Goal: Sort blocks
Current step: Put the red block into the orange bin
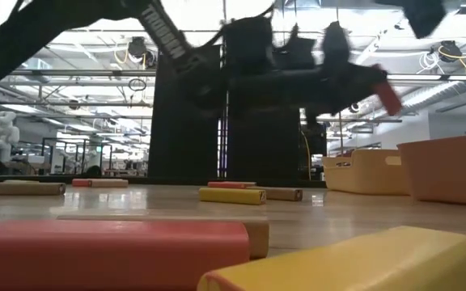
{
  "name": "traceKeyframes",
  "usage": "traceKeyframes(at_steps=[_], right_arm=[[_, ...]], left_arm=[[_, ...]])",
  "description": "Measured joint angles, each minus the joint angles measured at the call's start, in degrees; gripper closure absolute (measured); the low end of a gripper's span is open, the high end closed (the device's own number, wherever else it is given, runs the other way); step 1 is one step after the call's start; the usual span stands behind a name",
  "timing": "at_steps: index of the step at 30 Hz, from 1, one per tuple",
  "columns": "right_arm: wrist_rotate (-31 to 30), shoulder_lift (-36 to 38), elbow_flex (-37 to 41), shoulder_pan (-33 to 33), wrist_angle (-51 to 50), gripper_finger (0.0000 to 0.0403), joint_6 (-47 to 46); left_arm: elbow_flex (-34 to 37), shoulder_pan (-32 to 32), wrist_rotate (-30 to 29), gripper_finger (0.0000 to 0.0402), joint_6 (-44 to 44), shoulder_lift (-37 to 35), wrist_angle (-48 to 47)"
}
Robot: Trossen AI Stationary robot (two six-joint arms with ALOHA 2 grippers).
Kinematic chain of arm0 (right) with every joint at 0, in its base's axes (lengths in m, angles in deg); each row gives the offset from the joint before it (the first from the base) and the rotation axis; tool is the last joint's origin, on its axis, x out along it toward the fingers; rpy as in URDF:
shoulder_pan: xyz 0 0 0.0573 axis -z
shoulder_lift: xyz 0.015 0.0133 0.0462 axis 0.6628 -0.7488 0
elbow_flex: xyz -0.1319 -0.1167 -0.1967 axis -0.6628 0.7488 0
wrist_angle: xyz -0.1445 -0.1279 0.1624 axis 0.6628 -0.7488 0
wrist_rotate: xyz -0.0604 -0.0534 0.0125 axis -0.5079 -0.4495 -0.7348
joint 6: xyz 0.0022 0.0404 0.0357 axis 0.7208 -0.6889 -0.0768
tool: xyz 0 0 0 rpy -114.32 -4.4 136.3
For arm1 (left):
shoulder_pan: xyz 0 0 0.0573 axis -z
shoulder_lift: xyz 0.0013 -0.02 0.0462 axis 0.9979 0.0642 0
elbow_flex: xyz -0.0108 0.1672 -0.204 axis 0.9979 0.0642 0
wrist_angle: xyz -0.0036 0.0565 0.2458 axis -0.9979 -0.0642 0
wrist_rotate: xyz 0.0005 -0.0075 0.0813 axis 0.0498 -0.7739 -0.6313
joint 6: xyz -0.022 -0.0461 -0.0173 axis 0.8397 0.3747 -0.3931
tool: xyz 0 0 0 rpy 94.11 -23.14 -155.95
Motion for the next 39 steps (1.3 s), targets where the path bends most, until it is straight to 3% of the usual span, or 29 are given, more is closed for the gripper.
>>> traceKeyframes(at_steps=[8, 16, 21, 26, 32, 39], right_arm=[[-8.02, 7.30, 0.00, -6.60, -25.41, 0.0403, -20.28], [-9.01, 7.37, 0.00, -7.14, -26.29, 0.0403, -20.81], [-8.74, 7.31, 0.00, -7.14, -26.53, 0.0403, -20.66], [-7.08, 7.31, 0.00, -7.14, -29.06, 0.0403, -21.10], [-5.71, 7.44, 0.00, -7.14, -36.34, 0.0403, -28.90], [-4.64, 7.42, 0.02, -7.14, -40.21, 0.0403, -32.87]], left_arm=[[-18.30, 0.65, 0.53, 0.0313, -7.19, 5.72, -19.84], [-28.38, -0.24, -0.41, 0.0313, -6.67, 12.41, -25.05], [-29.51, -0.33, -0.74, 0.0307, -6.68, 13.62, -27.94], [-29.54, -0.01, -0.91, 0.0266, -8.85, 13.35, -27.32], [-29.54, -0.21, -0.77, 0.0219, -8.56, 13.21, -30.20], [-30.57, -0.34, 1.35, 0.0208, -8.98, 12.18, -31.73]])
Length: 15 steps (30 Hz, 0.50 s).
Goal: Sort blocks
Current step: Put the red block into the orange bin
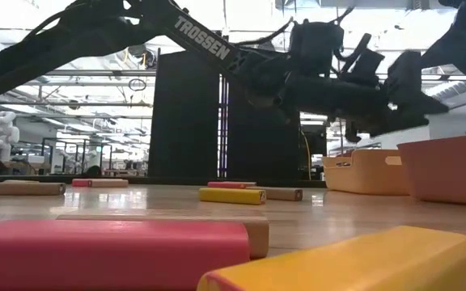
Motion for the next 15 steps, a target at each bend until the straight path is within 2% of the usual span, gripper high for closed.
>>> traceKeyframes(at_steps=[5, 12, 15], right_arm=[[0.00, 0.00, 0.00, 0.00, 0.27, 0.0403, 0.76], [0.17, -0.02, 0.00, 0.00, 0.83, 0.0403, 2.04], [0.17, -0.14, 0.02, 0.00, 1.52, 0.0403, 2.85]], left_arm=[[-0.48, -0.72, 0.21, 0.0208, -7.03, -4.68, -10.90], [-0.48, -3.66, 0.04, 0.0207, -15.85, -12.85, -38.67], [-0.48, -4.92, -1.88, 0.0207, -20.17, -17.18, -50.66]])
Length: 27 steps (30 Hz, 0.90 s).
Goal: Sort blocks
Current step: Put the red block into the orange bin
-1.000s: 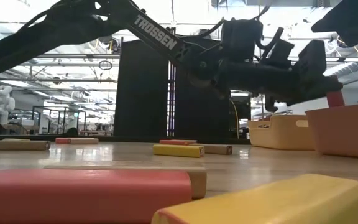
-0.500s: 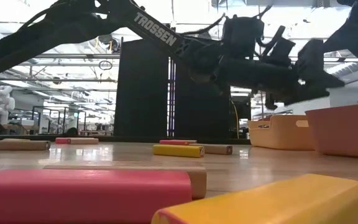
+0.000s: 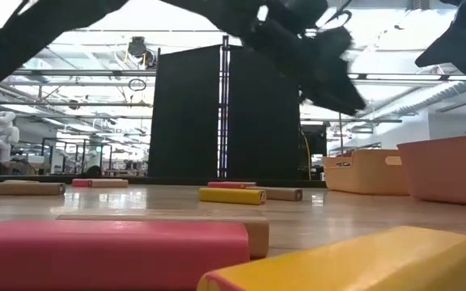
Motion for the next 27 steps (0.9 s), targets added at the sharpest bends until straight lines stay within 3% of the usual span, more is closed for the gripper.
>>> traceKeyframes(at_steps=[5, 12, 17, 27], right_arm=[[-0.08, -0.27, 0.00, 0.02, 0.18, 0.0403, 0.22], [-1.57, -0.79, 0.00, 0.02, 0.98, 0.0403, 1.60], [-1.73, -0.85, 0.00, 0.02, 4.25, 0.0403, 5.51], [-1.56, -0.85, 0.00, 0.02, 5.84, 0.0403, 8.45]], left_arm=[[0.00, -2.19, -7.49, 0.0207, -8.65, -6.31, -19.37], [0.68, -8.07, -9.20, 0.0207, -15.27, -7.64, -44.81], [6.92, -12.18, -17.31, 0.0207, -19.43, -7.24, -43.67], [14.18, -15.82, -17.73, 0.0207, -25.72, -7.32, -37.11]])
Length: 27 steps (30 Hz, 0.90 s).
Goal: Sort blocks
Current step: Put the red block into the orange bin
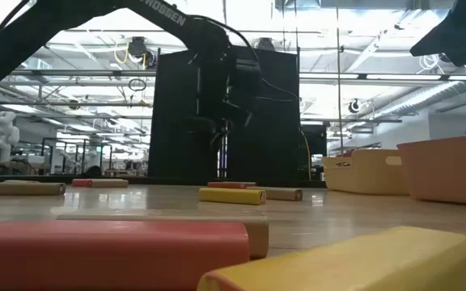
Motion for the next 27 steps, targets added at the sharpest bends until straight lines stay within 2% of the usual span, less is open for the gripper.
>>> traceKeyframes(at_steps=[6, 11, 16, 27], right_arm=[[-0.14, 0.00, 0.00, 0.00, 0.30, 0.0403, 0.62], [-0.14, 0.00, 0.00, 0.00, 0.50, 0.0403, 0.64], [-0.19, 0.00, 0.00, 0.00, 0.48, 0.0403, 1.35], [-1.64, 0.00, 0.00, 0.07, 0.73, 0.0403, 2.27]], left_arm=[[1.71, -0.72, 3.51, 0.0207, 0.02, 0.77, 7.13], [1.85, -1.19, 3.94, 0.0207, 0.16, 4.46, 6.12], [1.52, -1.52, 2.32, 0.0207, 0.14, 4.95, 7.81], [1.15, -3.38, 7.37, 0.0207, -0.38, 5.82, 4.52]])
